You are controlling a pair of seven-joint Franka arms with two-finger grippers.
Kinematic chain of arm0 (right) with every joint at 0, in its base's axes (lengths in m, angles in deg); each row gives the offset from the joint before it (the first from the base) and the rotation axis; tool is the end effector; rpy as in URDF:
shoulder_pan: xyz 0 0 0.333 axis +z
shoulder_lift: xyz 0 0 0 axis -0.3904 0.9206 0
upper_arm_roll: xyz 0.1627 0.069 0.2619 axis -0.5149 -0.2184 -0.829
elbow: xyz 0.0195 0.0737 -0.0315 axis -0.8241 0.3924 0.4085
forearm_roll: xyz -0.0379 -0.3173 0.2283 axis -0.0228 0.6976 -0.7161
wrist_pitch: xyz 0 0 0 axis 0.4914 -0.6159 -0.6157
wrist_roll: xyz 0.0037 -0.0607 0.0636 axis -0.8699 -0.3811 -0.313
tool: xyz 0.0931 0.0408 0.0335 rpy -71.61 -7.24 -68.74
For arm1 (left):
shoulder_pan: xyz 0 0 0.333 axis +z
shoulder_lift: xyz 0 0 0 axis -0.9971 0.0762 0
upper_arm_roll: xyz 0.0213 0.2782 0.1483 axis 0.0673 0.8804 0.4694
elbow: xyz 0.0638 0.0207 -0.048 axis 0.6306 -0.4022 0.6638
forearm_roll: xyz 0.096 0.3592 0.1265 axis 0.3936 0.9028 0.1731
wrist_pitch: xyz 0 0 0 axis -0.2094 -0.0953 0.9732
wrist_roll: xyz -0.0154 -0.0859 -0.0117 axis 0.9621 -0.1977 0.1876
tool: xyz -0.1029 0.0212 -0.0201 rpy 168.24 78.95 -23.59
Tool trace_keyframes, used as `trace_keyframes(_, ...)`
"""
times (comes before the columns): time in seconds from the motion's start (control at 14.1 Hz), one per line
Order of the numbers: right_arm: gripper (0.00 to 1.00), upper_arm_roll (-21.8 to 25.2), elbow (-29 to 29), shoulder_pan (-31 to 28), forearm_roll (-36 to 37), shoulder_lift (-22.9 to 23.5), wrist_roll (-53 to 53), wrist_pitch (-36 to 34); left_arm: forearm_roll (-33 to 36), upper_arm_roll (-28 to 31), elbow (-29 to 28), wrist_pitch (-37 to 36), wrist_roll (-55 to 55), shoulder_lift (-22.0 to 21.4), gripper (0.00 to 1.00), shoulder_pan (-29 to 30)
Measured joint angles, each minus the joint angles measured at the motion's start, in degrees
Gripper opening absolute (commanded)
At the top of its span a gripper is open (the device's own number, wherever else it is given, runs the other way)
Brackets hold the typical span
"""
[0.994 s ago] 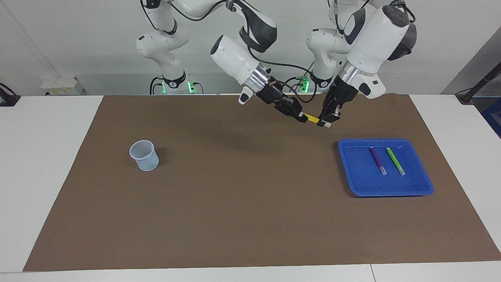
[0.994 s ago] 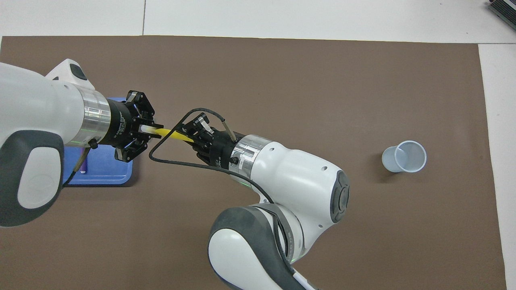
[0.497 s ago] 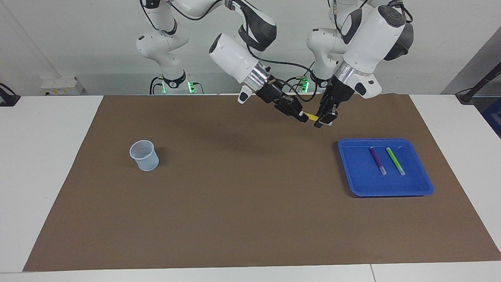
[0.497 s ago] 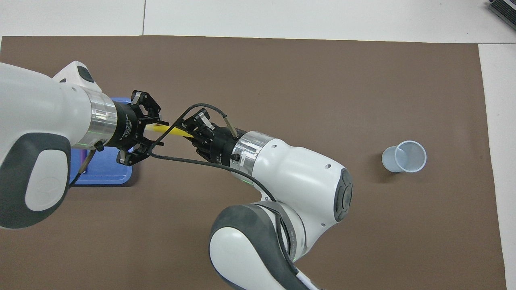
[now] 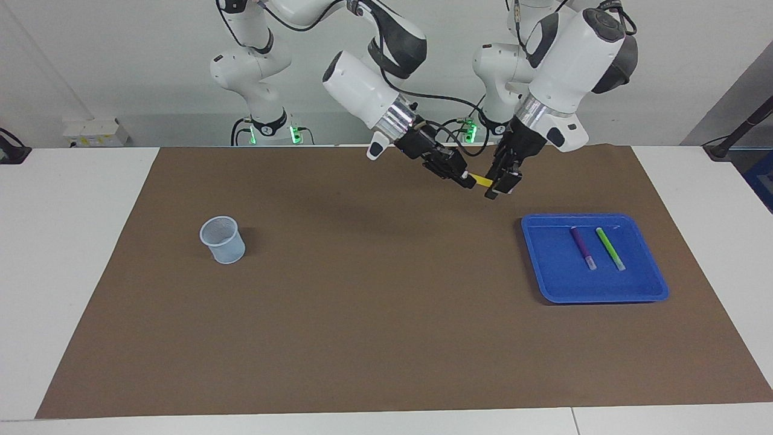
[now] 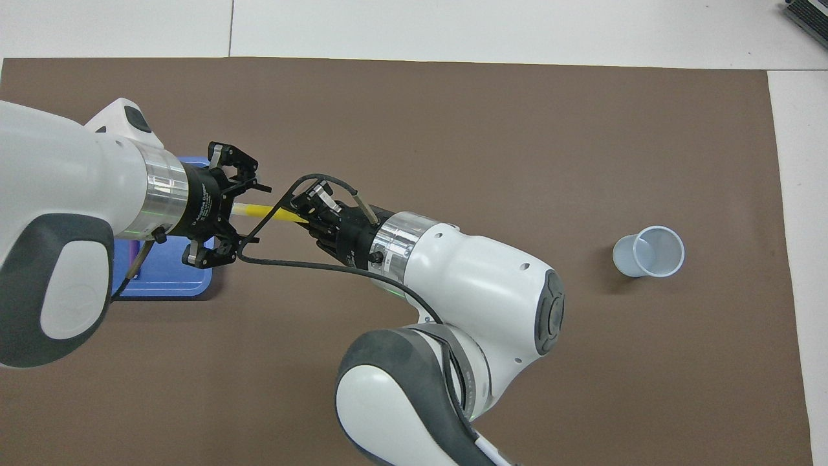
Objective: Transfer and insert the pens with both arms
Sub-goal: 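Carry the yellow pen to the cup with the right gripper and insert it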
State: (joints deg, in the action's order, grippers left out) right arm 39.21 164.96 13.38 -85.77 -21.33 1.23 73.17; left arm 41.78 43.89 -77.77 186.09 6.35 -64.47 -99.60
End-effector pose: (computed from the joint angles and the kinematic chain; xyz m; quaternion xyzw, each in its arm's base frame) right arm 0.5101 0.4230 0.5078 -0.7992 0.3542 -0.0229 0.4852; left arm 0.5288 -0.2004 0.5710 0.8041 0.5770 -0.0506 0.1339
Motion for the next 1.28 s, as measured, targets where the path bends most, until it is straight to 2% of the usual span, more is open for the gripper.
trace_keyframes(0.36,0.0,0.0,1.5,0.0,0.0,0.0,5.2,-2.0,0.0,0.6,-1.5,-0.3,-10.7,-0.6,0.84,0.2)
trace_keyframes(0.57,0.0,0.0,2.3,-0.5,0.0,-0.3,10.8,-5.4,0.0,1.0,-3.4,-3.3,-23.8,-1.8,0.84,2.4)
trace_keyframes(0.85,0.0,0.3,2.6,-4.8,0.7,-1.2,19.4,-14.6,0.0,1.3,-3.7,-9.2,-43.4,-3.1,0.83,6.8)
trace_keyframes(0.99,0.0,0.4,2.8,-7.3,4.1,-1.7,22.5,-19.7,0.0,1.3,-4.2,-10.7,-53.3,-3.5,0.83,8.9)
trace_keyframes(1.28,0.0,0.5,2.9,-10.9,19.2,-2.5,25.8,-30.7,0.0,1.5,-6.5,-11.2,-68.4,-4.6,0.82,13.1)
